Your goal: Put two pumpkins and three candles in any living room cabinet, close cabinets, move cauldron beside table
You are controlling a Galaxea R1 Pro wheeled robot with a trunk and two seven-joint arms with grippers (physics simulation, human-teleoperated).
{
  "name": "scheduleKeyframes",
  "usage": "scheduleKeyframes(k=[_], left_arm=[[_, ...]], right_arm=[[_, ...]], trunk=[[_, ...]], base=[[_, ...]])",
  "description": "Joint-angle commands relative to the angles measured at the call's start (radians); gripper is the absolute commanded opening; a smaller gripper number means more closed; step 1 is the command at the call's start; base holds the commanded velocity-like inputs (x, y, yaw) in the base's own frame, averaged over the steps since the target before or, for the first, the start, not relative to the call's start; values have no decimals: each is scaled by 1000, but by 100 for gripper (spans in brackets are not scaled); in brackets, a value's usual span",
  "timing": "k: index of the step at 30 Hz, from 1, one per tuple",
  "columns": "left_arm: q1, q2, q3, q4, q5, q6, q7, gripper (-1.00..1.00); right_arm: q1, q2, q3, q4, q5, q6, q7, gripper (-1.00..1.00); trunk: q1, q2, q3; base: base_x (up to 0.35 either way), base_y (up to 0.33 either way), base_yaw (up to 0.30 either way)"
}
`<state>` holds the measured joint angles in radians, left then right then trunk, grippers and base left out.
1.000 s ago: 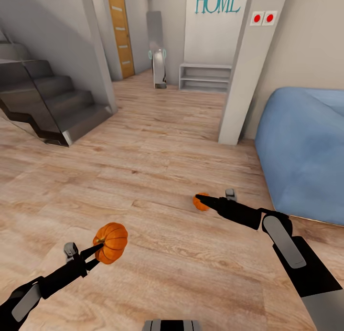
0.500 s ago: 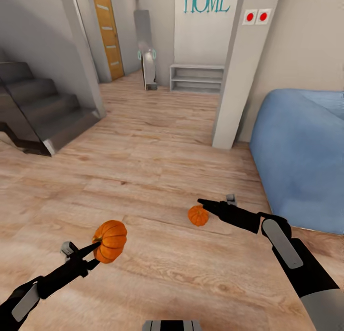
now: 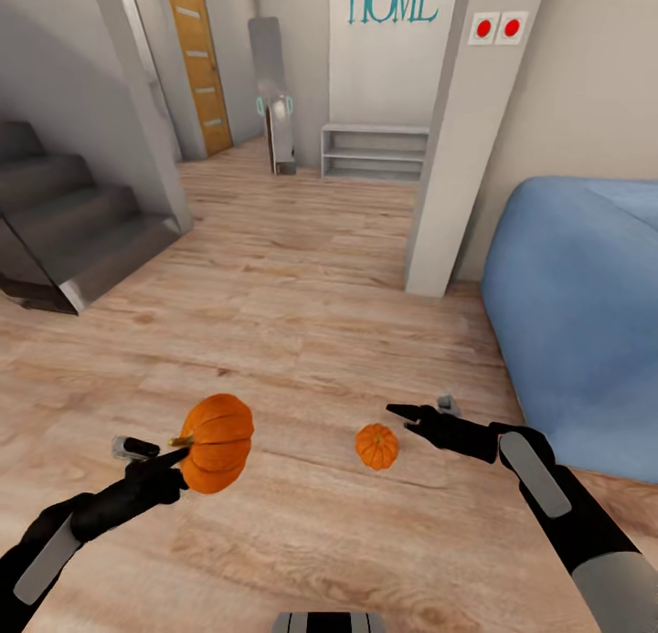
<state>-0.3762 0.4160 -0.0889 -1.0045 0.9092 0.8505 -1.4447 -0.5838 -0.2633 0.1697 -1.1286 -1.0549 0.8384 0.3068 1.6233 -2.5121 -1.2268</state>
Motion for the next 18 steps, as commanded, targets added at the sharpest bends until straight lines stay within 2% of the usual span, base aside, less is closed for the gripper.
scheduleKeyframes(k=[1, 4, 8, 14, 18], left_arm=[[8, 10, -1, -36, 8, 16, -3, -100], [15, 16, 0, -64, 11, 20, -3, -100], [17, 18, 2, -61, 12, 48, -3, -100], [17, 18, 3, -65, 10, 66, -3, -100], [17, 20, 3, -60, 9, 69, -3, -100]], right_arm=[[-1, -1, 1, 14, 2, 1, -9, 100], [-1, -1, 1, 27, 1, 2, -46, 100], [-1, 1, 1, 53, 0, 1, -93, 100], [-1, 1, -2, 136, 0, 1, -120, 100], [-2, 1, -34, 196, 0, 1, -124, 100]], trunk=[[0, 0, -1], [0, 0, -1], [0, 0, -1], [0, 0, -1], [0, 0, -1]], base=[[338, -145, 0], [332, -153, 0], [322, -164, 0], [289, -178, 0], [82, -51, 0]])
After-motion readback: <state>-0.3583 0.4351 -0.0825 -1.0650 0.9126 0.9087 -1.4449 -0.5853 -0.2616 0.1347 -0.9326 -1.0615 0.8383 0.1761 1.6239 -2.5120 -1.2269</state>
